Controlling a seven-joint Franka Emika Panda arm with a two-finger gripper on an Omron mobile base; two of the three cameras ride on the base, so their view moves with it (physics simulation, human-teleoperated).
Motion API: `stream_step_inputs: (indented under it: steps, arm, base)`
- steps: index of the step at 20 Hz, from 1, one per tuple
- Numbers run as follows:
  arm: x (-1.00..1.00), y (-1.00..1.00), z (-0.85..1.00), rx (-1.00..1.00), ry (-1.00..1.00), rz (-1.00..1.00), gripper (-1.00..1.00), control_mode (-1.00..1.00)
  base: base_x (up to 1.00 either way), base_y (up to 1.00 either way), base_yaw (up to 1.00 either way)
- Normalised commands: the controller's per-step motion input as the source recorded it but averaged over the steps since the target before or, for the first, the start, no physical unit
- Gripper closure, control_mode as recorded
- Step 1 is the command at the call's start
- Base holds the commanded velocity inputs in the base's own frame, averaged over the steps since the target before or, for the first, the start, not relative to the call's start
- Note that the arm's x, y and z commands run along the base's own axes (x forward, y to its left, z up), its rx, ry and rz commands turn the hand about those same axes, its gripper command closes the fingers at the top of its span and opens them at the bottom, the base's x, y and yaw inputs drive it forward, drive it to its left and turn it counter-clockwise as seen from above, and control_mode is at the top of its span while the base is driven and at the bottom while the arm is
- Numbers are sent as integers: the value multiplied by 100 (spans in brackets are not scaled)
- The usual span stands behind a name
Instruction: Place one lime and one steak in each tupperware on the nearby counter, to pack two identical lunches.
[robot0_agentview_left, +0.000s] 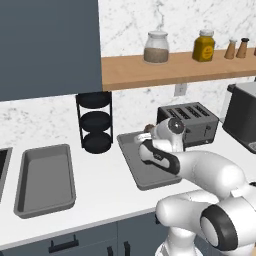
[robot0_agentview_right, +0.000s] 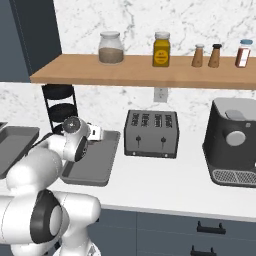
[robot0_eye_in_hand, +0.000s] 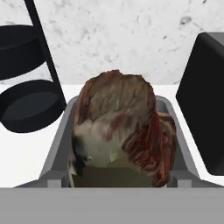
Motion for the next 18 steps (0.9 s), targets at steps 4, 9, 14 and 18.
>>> stream_step_inputs:
  steps: [4, 9, 14, 18]
  arm:
    - [-4, 0, -1, -2, 0, -3, 100, -100]
    - [-1, 0, -21, -5, -2, -4, 100, -100]
    - [25, 0, -23, -1, 0, 0, 100, -100]
    - [3, 0, 0, 0, 0, -1, -100, -100]
  base:
    - [0, 0, 0]
    - [0, 0, 0]
    - [0, 0, 0]
    - [0, 0, 0]
